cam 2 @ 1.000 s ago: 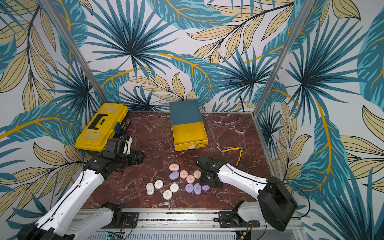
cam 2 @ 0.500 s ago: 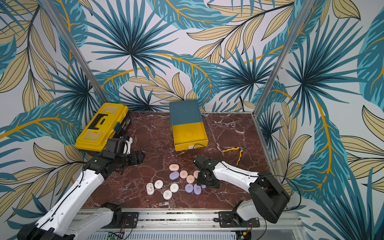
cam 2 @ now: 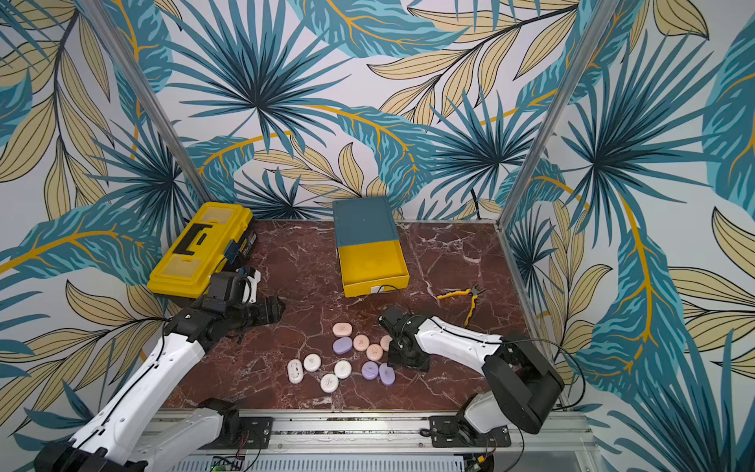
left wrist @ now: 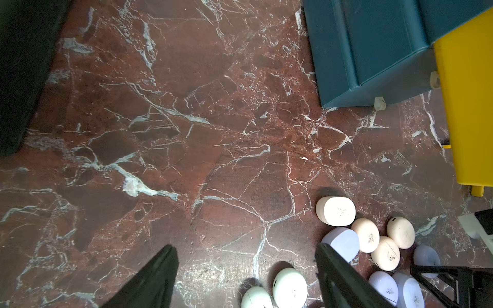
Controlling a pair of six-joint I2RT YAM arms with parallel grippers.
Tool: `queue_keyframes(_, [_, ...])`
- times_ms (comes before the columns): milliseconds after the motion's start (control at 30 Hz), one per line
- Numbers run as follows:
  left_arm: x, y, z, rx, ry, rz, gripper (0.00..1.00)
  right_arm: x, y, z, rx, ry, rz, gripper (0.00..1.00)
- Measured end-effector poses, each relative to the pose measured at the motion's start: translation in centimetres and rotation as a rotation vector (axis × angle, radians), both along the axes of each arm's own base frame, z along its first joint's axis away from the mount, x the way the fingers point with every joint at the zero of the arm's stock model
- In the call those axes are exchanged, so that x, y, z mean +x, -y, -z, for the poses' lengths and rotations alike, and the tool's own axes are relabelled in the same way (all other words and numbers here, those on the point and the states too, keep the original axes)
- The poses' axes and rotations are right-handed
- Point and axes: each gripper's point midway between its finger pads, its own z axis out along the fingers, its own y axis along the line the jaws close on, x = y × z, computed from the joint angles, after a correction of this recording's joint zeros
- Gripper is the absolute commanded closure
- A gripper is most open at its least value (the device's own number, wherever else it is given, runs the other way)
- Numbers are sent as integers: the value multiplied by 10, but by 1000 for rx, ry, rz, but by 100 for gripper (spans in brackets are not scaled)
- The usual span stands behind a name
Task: Put the bluetooth earphones in the drawer according to color
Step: Pick up the Bluetooth earphone from the center of the board.
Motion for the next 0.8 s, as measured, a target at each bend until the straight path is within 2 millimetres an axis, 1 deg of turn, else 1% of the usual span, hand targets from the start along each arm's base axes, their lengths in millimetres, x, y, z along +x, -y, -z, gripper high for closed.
queue_keyframes(67, [0,0,0,0,0,0,14,0,2,2,-14,-2,0,23])
queue_keyframes(200, [0,1,0,-3,-1,2,14,2,6,5,-42,2,-6,22])
queue_keyframes(433, [0,1,0,-6,-2,4,14,9,6,4,-60,20,-22,28])
queue_keyframes(633, [0,1,0,-6,-1,5,15,14,3,1,-61,33,-39,28])
queue_keyframes(700, [-1,2,0,-7,-2,6,15,14,3,2,-67,29,-43,30])
queue_keyframes(800, [-1,2,0,-12,-3,9,15,15,4,4,-74,25,-48,38])
